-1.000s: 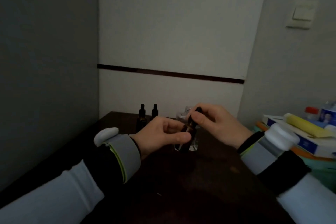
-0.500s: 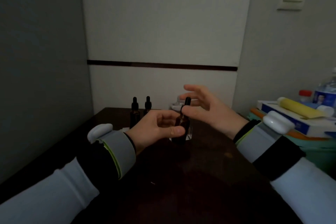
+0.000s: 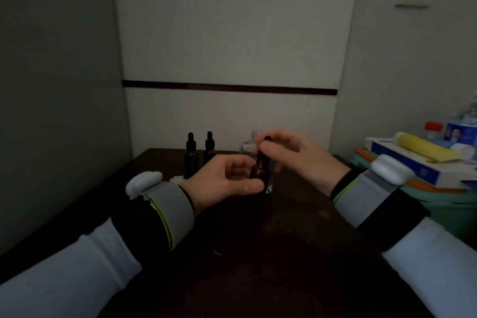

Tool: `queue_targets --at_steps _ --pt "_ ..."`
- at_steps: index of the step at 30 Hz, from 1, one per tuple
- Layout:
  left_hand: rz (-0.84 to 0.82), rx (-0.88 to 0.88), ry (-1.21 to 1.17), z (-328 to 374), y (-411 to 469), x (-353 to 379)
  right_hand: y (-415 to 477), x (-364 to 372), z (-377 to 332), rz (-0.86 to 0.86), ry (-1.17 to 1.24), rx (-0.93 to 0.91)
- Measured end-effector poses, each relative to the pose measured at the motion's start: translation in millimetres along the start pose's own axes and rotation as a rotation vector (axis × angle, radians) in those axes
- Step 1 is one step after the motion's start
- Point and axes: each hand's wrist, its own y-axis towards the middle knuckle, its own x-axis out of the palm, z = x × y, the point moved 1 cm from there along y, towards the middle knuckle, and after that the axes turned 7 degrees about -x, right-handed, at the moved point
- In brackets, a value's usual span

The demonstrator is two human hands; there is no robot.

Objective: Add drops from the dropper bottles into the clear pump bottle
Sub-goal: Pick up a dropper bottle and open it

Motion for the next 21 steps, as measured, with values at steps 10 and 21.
queue_targets --at_steps 10,21 --pt "-0.101 -0.102 0.128 -4.7 2.9 3.5 6.7 -17.3 -2.8 0.289 0.275 -0.144" --pt "0.202 0.146 0.194 8.3 0.0 -0.7 5.9 -21.6 2.3 0.530 0.127 -0.121"
